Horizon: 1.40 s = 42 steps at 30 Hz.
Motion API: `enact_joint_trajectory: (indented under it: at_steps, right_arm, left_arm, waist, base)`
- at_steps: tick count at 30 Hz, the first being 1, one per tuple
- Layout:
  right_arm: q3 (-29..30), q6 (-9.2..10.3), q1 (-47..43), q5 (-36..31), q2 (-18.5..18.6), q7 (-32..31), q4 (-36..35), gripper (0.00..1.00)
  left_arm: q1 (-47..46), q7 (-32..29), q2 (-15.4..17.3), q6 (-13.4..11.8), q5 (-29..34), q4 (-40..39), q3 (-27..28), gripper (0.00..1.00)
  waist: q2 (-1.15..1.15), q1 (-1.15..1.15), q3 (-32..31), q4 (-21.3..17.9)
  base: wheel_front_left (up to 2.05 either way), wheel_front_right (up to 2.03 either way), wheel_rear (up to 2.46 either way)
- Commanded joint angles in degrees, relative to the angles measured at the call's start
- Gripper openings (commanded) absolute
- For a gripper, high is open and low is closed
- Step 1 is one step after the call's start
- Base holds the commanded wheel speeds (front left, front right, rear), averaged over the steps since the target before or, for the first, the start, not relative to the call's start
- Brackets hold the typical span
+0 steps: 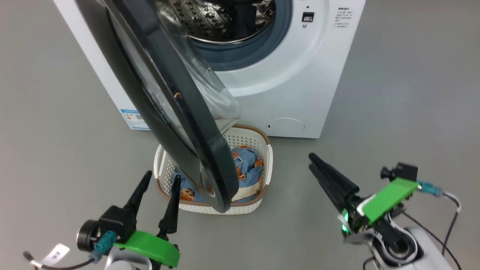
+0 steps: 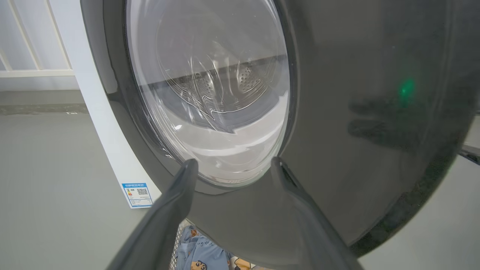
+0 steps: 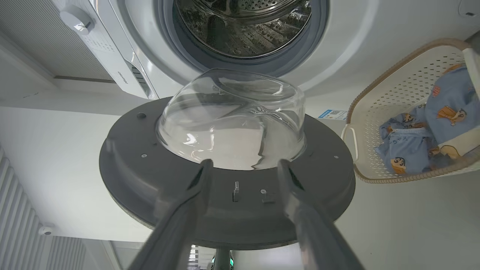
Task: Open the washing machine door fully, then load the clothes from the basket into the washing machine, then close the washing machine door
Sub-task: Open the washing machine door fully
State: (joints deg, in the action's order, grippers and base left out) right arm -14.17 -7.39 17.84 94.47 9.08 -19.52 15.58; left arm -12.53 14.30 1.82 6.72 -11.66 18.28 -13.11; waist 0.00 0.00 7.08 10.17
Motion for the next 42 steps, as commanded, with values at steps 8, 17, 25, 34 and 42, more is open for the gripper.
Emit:
enact_joint_trajectory:
  at_steps: [8,17,25,34,42]
  right_arm:
    - [-1.34,-0.1,-8.17,-6.75,-1.43,8.63,-4.39,1.0]
    - [0.49,-0.1,-13.6,-19.02,0.62,22.02,-4.91,1.0]
    - [5.0,-0.1,-14.28,-42.24,5.16,33.2,-2.58,1.0]
    - [17.49,-0.1,-15.88,-75.28,-0.15,34.49,-10.08,1.0]
    - [17.59,-0.1,-17.99,-86.65,-4.29,34.5,-11.22,1.0]
  left_arm:
    - [1.8,0.7,1.06,-0.05,1.4,-0.24,2.7,1.0]
    - [3.32,0.7,1.06,0.06,1.49,0.15,3.53,1.0]
    - [4.04,0.7,1.06,0.16,1.72,0.32,3.88,1.0]
    - [4.63,0.7,1.06,0.31,1.29,0.2,3.79,1.0]
    - [4.24,0.7,1.06,0.37,0.92,0.36,3.27,1.0]
  waist:
    - [0.0,0.0,-2.74,-2.76]
    - [0.0,0.0,-4.46,-5.13]
    - [0.0,0.0,-5.28,-6.26]
    - [0.0,0.0,-5.88,-6.37]
    - [0.0,0.0,-5.62,-5.71]
  base:
    - [0.0,0.0,0.0]
    - [0.0,0.0,0.0]
    - [0.0,0.0,0.0]
    - [0.0,0.0,0.0]
    - [0.0,0.0,0.0]
